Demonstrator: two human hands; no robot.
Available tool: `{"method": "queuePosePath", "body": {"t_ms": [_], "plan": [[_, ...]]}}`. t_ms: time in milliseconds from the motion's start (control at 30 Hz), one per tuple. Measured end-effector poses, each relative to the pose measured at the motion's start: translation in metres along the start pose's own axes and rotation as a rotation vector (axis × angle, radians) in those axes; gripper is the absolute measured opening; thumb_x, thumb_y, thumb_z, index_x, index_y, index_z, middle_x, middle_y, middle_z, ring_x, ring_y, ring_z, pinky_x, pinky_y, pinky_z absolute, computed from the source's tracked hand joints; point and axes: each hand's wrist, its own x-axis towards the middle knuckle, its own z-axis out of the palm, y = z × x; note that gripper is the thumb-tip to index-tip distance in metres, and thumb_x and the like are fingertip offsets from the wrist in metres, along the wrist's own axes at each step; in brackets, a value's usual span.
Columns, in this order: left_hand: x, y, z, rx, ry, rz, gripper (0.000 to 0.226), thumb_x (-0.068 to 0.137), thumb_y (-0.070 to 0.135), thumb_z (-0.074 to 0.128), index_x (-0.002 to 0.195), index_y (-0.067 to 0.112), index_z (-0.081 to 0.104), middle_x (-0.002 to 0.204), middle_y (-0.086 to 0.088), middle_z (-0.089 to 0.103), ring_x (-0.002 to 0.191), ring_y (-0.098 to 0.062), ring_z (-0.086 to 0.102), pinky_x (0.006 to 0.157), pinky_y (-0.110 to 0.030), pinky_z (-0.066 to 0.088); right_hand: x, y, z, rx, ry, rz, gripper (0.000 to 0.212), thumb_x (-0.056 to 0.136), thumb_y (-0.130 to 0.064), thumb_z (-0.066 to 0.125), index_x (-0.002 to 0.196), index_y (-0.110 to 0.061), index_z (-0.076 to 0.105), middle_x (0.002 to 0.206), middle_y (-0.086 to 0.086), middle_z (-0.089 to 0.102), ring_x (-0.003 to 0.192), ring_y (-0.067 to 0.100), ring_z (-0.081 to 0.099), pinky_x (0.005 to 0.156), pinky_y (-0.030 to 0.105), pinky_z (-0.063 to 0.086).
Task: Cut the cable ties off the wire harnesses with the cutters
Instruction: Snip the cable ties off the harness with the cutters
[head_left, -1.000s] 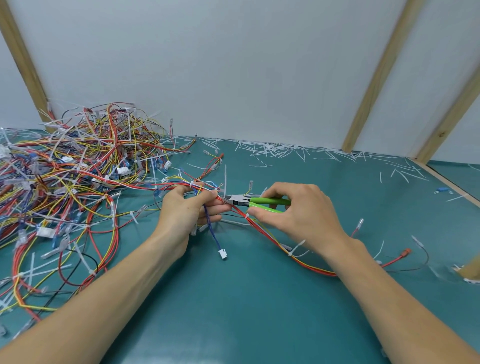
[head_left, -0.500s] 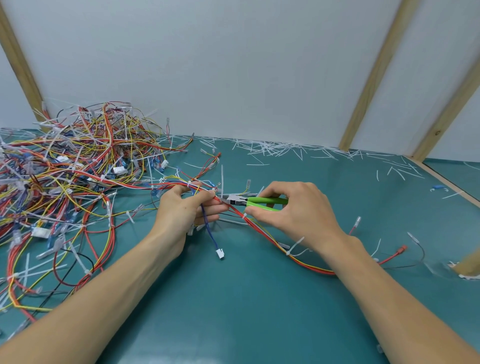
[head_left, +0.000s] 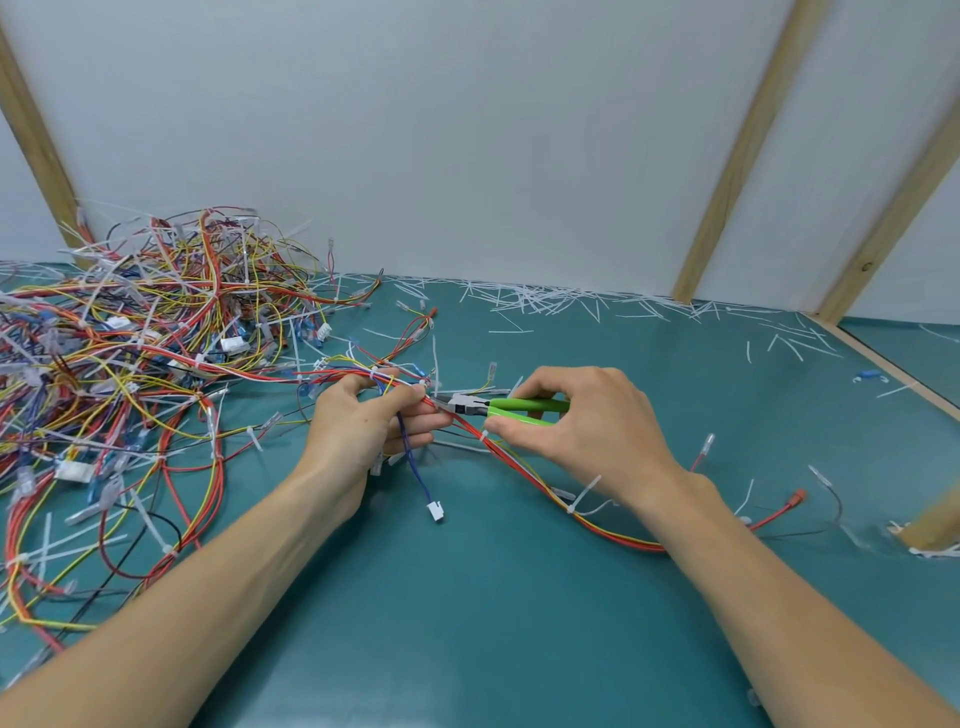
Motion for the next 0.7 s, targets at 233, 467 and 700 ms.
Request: {"method": "queuePosePath", "body": {"t_ms": [233, 467, 700], "plan": [[-0.0006, 0.0012, 0.0002, -0.009, -0.001, -0.001, 0.022, 0.091, 0.005, 0.068, 0.108, 0.006, 0.054, 0.085, -0.017, 0.077, 0.077, -0.033, 0.077, 0.059, -0.030, 0.061, -0.0003, -0.0016, -0.0004, -0.006, 0.001, 0.010, 0.039, 0.069, -0.076, 0.071, 0.085, -0.041, 0.074, 0.078, -0.022, 0.070, 0.080, 0.005, 0.059, 0.066, 0.026, 0.045], [-0.0024, 0.0035, -0.0008, -0.037, -0.024, 0.025, 0.033, 0.092, 0.009, 0.070, 0.119, 0.004, 0.050, 0.087, -0.014, 0.077, 0.082, -0.030, 0.077, 0.059, -0.028, 0.060, -0.0006, -0.0007, 0.0062, 0.035, 0.045, 0.000, 0.043, 0.070, -0.079, 0.063, 0.083, -0.038, 0.070, 0.070, -0.024, 0.064, 0.070, -0.004, 0.056, 0.059, 0.024, 0.038], [-0.0034, 0.0052, -0.0005, 0.017, -0.023, 0.026, 0.043, 0.093, 0.014, 0.069, 0.129, 0.002, 0.049, 0.086, -0.010, 0.078, 0.083, -0.026, 0.077, 0.053, -0.026, 0.057, 0.0066, 0.0016, 0.0016, 0.434, 0.102, 0.216, 0.052, 0.082, -0.078, 0.054, 0.080, -0.029, 0.070, 0.075, -0.014, 0.070, 0.061, 0.008, 0.060, 0.066, 0.035, 0.050]]}}
